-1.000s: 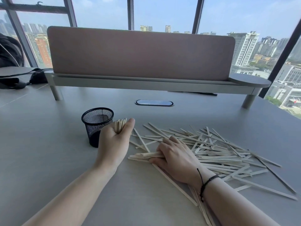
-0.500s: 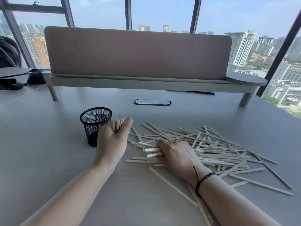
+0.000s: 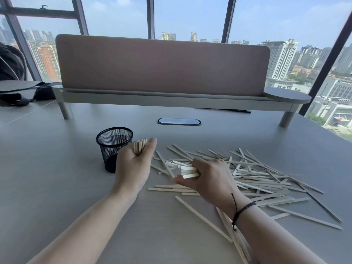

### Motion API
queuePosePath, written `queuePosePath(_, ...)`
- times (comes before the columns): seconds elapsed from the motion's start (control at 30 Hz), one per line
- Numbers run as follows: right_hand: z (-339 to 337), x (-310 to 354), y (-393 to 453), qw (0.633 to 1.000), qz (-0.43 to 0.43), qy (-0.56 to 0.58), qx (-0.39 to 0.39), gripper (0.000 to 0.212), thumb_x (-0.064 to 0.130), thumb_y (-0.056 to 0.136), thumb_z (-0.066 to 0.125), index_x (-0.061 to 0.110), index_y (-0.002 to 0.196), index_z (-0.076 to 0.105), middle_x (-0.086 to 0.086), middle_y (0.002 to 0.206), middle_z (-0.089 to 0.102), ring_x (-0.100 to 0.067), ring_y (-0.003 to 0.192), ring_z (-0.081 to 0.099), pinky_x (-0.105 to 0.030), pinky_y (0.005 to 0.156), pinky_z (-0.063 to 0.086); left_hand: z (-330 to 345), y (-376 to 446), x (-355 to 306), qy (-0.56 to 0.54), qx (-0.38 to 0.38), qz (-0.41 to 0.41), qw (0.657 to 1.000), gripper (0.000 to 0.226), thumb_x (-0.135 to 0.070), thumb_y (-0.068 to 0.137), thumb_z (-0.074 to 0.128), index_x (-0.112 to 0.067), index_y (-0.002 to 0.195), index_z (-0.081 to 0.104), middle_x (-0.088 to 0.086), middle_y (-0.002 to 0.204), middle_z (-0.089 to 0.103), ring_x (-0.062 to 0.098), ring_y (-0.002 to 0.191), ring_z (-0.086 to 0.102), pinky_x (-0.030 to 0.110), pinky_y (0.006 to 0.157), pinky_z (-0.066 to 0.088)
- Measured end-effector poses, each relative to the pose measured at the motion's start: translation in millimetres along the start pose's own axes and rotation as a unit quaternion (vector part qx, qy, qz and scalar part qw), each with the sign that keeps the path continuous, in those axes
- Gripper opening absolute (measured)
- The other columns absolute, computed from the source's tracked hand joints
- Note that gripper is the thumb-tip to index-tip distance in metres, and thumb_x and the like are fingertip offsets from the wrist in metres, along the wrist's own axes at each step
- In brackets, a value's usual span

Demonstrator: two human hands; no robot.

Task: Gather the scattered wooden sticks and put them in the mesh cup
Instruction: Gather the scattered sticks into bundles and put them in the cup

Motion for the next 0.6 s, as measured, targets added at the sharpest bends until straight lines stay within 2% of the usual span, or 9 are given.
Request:
queuePosePath(0.07, -3, 2, 1, 1.0, -0.002, 0.024, -0.015, 0.064, 0.077, 0.068, 0.063, 0.024, 0.059, 0.029, 0.009, 0.045, 0.018, -0.022, 0.05, 0.02, -0.029, 0.039, 0.026, 0, -1, -1, -0.002, 0.0, 0.004, 1.0, 0.053, -0.042, 0.087, 0.062, -0.011, 0.054, 0.034, -0.002, 0.05, 0.032, 0.018, 0.05, 0.027, 0.035, 0.054, 0.025)
queuePosePath(0.17, -7, 4, 3, 0.998, -0.001, 0.05, -0.025, 0.063, 0.076, 0.071, 0.062, 0.026, 0.06, 0.024, 0.01, 0.044, 0.015, -0.021, 0.048, 0.02, -0.027, 0.04, 0.022, 1, -1, -1, 0.001, 0.004, 0.009, 1.0, 0.057, -0.046, 0.086, 0.062, -0.004, 0.059, 0.034, 0.005, 0.052, 0.031, 0.019, 0.052, 0.027, 0.038, 0.054, 0.025)
queuePosePath(0.3, -8, 4, 5, 0.998, 0.042, 0.046, -0.018, 0.064, 0.075, 0.072, 0.064, 0.028, 0.061, 0.021, 0.005, 0.045, 0.021, -0.018, 0.048, 0.025, -0.03, 0.043, 0.025, 0, -1, -1, 0.005, 0.007, 0.007, 1.0, 0.06, -0.05, 0.083, 0.062, -0.003, 0.059, 0.033, 0.007, 0.054, 0.03, 0.021, 0.053, 0.026, 0.039, 0.053, 0.025)
queuePosePath(0.4, -13, 6, 9, 0.995, 0.065, 0.066, -0.019, 0.061, 0.065, 0.079, 0.062, 0.025, 0.058, 0.02, 0.002, 0.046, 0.022, -0.02, 0.05, 0.024, -0.032, 0.044, 0.024, 1, -2, -2, 0.01, 0.01, 0.004, 1.0, 0.061, -0.052, 0.082, 0.062, -0.005, 0.059, 0.03, 0.009, 0.055, 0.029, 0.022, 0.053, 0.025, 0.045, 0.05, 0.026)
queuePosePath(0.53, -25, 8, 16, 0.964, 0.098, 0.245, -0.043, 0.06, 0.045, 0.093, 0.062, 0.022, 0.055, 0.022, 0.005, 0.049, 0.021, -0.01, 0.047, 0.018, -0.027, 0.044, 0.018, 4, -5, -2, 0.007, 0.022, -0.002, 1.0, 0.063, -0.055, 0.081, 0.061, -0.009, 0.058, 0.025, 0.009, 0.056, 0.025, 0.025, 0.054, 0.021, 0.048, 0.048, 0.023)
queuePosePath(0.57, -27, 7, 18, 0.95, 0.114, 0.288, -0.048, 0.06, 0.042, 0.094, 0.061, 0.019, 0.053, 0.024, 0.003, 0.048, 0.022, -0.012, 0.046, 0.02, -0.029, 0.044, 0.019, 5, -5, -1, 0.004, 0.025, -0.004, 1.0, 0.063, -0.054, 0.082, 0.061, -0.009, 0.058, 0.024, 0.009, 0.056, 0.024, 0.026, 0.054, 0.021, 0.048, 0.048, 0.023)
queuePosePath(0.6, -28, 5, 21, 0.937, 0.127, 0.321, -0.051, 0.061, 0.042, 0.095, 0.06, 0.013, 0.052, 0.028, -0.007, 0.047, 0.026, -0.021, 0.045, 0.023, -0.034, 0.044, 0.021, 5, -5, -1, 0.002, 0.028, -0.006, 1.0, 0.063, -0.054, 0.082, 0.062, -0.009, 0.058, 0.024, 0.01, 0.056, 0.024, 0.026, 0.054, 0.02, 0.048, 0.048, 0.022)
Point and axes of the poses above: each hand's wrist, its own y-axis towards the middle knuckle, its own z-axis out of the palm, x = y × z, the point moved 5 cm from there along y, towards the middle knuckle
